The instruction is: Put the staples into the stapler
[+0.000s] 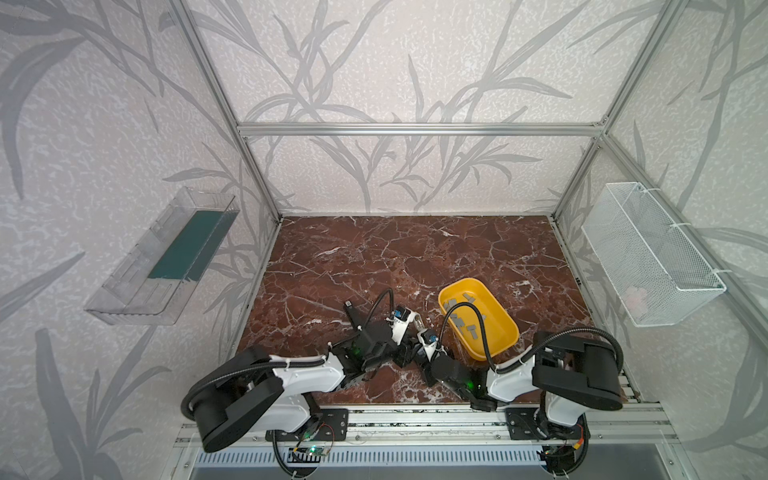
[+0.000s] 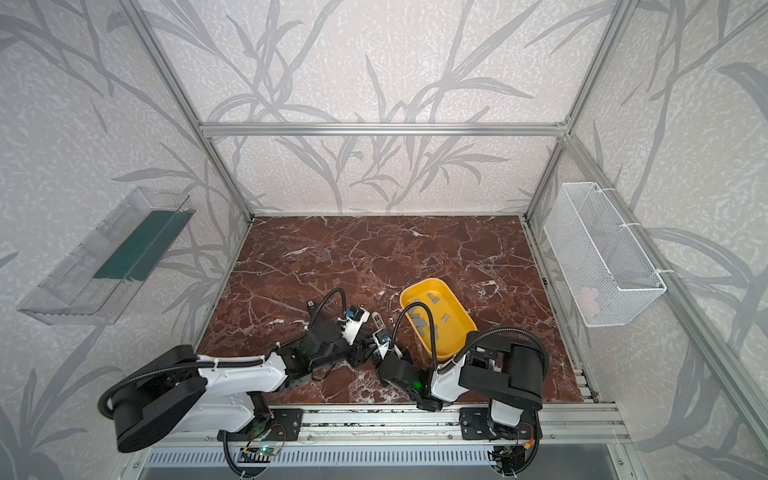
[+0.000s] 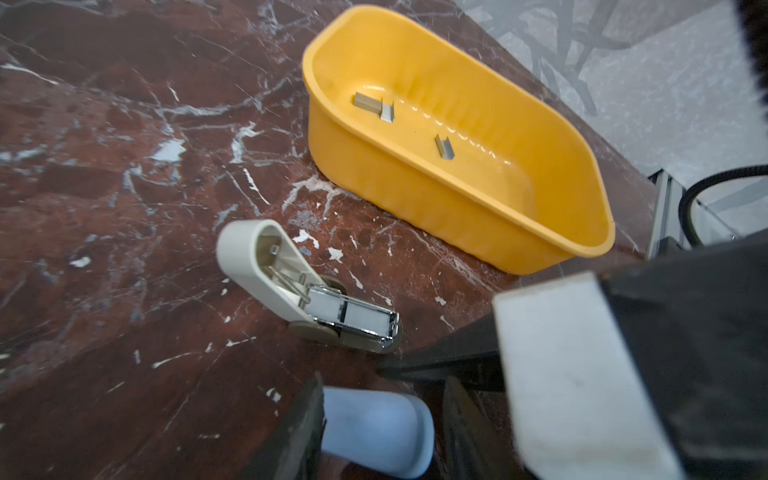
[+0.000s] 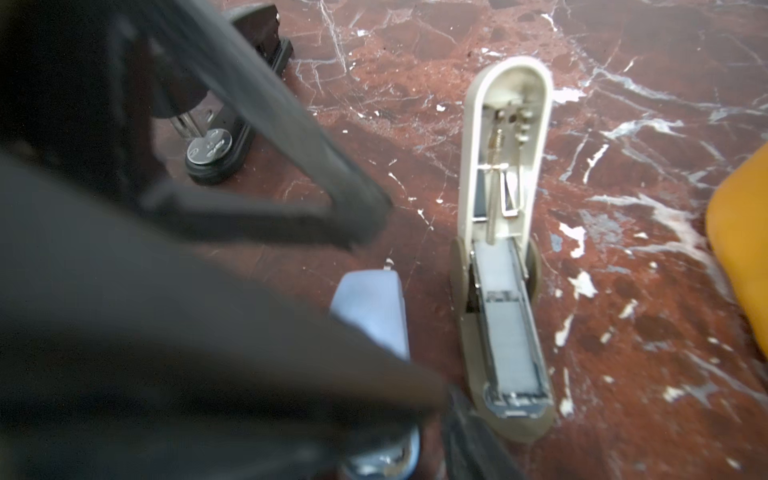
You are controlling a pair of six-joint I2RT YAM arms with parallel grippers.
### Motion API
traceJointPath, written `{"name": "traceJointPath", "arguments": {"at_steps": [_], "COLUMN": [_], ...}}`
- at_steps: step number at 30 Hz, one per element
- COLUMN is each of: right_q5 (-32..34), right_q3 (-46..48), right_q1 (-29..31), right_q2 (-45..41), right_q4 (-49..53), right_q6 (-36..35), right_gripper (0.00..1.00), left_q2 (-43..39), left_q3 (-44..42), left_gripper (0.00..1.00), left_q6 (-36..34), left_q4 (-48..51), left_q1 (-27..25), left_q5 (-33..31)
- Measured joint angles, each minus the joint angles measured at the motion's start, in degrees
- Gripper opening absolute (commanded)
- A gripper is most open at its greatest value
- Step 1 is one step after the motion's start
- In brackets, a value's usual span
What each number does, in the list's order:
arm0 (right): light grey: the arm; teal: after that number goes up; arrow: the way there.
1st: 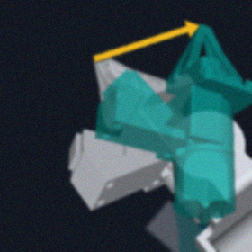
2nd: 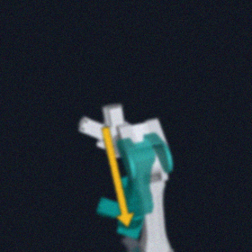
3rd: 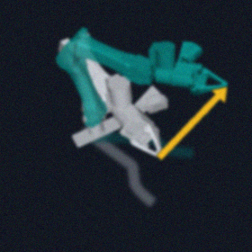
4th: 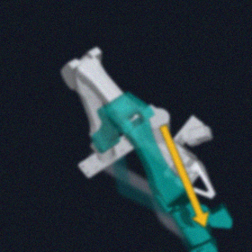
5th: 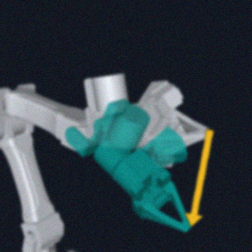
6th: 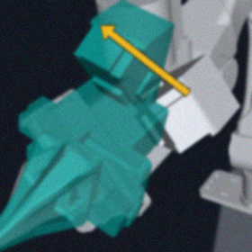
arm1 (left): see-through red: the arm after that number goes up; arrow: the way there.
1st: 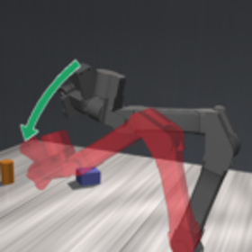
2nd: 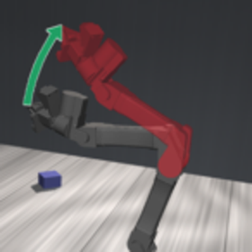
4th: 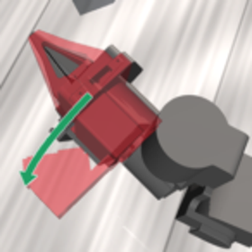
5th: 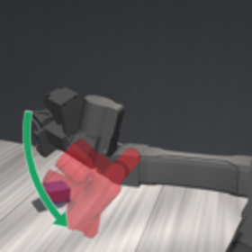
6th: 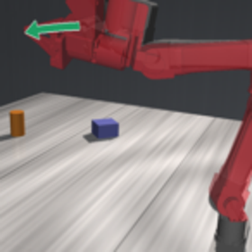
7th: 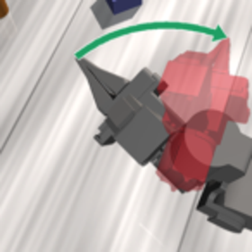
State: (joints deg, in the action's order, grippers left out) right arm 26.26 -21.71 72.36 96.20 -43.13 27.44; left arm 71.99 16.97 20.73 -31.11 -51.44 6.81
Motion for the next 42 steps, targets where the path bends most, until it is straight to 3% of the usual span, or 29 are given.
{"name": "traceJointPath", "arguments": {"at_steps": [5,10,17,34,42], "right_q5": [-1.4,-3.2,-3.8,-2.8,-2.7], "right_q3": [1.0,2.5,1.2,-8.4,-8.4], "right_q1": [0.0,0.0,0.0,-1.5,-1.6], "right_q2": [-4.3,-13.2,-24.7,-9.5,-8.0], "right_q4": [4.7,9.4,16.8,21.6,19.8], "right_q6": [-0.3,-0.8,-2.1,-4.7,-4.4], "right_gripper": [0.64,0.57,0.46,0.29,0.27], "left_q2": [-2.5,-3.9,-4.9,0.0,3.6], "left_q3": [-1.0,-2.3,-2.6,-2.3,-1.2], "left_gripper": [0.49,0.49,0.49,0.46,0.45], "left_q6": [1.2,4.7,5.8,5.7,4.9], "left_q4": [2.2,5.3,5.7,4.4,3.0], "left_q1": [0.0,0.0,0.0,0.0,0.0], "left_q5": [-5.2,-12.6,-13.8,-11.4,-10.3]}}
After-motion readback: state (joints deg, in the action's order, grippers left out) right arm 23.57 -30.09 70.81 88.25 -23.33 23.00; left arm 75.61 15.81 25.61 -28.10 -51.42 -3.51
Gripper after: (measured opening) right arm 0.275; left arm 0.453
